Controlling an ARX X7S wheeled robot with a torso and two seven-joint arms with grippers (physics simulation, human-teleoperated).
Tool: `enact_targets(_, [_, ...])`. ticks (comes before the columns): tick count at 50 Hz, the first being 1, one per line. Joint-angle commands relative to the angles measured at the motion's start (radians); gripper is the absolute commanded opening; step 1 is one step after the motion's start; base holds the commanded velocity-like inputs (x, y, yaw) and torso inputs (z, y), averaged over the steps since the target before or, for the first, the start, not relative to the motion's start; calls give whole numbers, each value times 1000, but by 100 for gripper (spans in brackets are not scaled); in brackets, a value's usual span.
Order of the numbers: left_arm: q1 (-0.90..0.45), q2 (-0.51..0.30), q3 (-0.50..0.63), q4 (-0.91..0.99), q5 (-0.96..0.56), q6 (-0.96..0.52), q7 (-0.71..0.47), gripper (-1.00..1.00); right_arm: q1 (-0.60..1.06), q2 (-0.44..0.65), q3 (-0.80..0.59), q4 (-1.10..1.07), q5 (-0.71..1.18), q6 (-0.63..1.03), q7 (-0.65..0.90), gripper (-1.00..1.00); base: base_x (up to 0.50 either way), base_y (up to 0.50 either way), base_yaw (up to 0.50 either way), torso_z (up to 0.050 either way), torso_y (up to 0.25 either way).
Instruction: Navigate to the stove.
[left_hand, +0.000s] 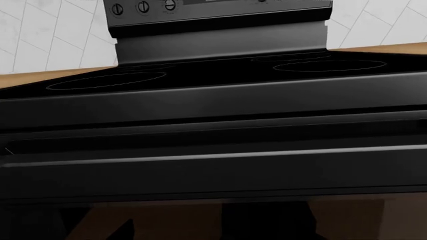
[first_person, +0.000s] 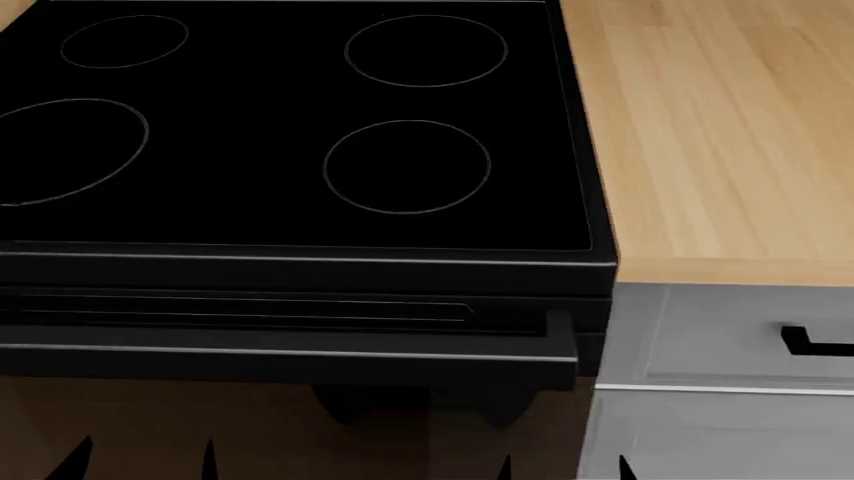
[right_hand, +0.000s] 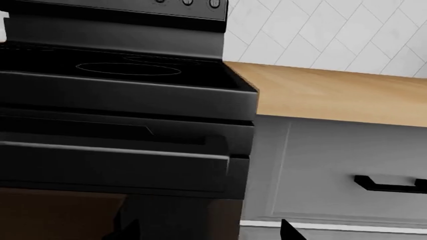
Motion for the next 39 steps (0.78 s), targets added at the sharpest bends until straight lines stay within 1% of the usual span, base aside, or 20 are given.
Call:
enact_targets(1, [-3,-2,6,-2,-5,-1,-5,100,2,5,-5,5,4,-6,2,100,-1,500,0,0,0])
enact_targets(27, [-3,-12,20,3,-9,-2,-18,100,-1,14,-13,-10,17,3,15,100,-1,499,0,0,0])
enact_targets(29, [-3,-12,21,4,-11,-2,-19,100,-1,14,-12,-11,19,3,17,100,0,246,0,0,0])
enact_targets(39, [-7,-15,24,-1,-17,-1,-20,100,3,13,-9,-1,27,0,23,100,0,0,0,0,0])
